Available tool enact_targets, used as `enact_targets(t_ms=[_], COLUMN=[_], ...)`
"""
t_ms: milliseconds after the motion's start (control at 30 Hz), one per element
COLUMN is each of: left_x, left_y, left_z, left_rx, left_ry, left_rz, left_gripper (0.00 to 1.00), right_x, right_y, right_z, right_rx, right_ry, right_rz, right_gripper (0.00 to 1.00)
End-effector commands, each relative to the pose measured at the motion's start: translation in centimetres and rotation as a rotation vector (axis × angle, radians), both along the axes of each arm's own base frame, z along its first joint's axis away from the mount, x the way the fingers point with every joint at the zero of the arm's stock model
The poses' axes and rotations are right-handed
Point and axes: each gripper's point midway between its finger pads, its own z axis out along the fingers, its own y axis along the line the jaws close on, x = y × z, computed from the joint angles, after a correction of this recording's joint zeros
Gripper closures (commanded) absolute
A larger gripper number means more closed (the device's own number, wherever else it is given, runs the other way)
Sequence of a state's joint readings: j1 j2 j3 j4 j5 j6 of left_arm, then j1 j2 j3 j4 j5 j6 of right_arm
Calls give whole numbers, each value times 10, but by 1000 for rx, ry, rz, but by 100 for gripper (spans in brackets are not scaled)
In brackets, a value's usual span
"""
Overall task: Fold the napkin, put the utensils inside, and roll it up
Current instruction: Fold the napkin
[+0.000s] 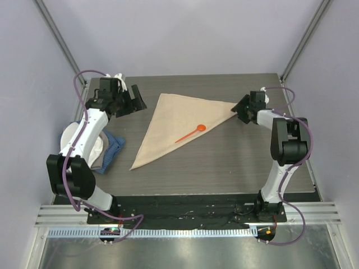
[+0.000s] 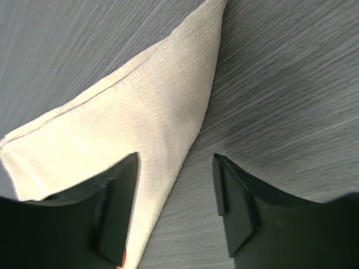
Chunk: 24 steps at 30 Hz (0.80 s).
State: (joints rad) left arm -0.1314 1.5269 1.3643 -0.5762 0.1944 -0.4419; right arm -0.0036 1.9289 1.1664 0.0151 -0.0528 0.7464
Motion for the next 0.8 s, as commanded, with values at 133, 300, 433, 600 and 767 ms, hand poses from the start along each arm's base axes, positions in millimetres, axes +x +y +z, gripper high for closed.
enact_targets(t_ms=[133,300,433,600,767], left_x=[1,2,3,4,5], left_y=[2,3,3,4,4], left_z=[23,19,16,11,8], left_rx=[9,15,20,28,26], left_ry=[-84,-75,-68,-59,-48], left_rz=[7,7,7,10,6], left_gripper=[9,9,9,9,9], right_x=[4,16,31,40,52], right_y=[-56,-71,-70,-69,-70], right_z=[47,36,32,25,18], right_rx=[-5,38,60,69,71], right_ry=[-102,-117,-152,-170,-173], right_rz=[-28,-7,28,49,57], right_gripper=[34,41,41,40,40])
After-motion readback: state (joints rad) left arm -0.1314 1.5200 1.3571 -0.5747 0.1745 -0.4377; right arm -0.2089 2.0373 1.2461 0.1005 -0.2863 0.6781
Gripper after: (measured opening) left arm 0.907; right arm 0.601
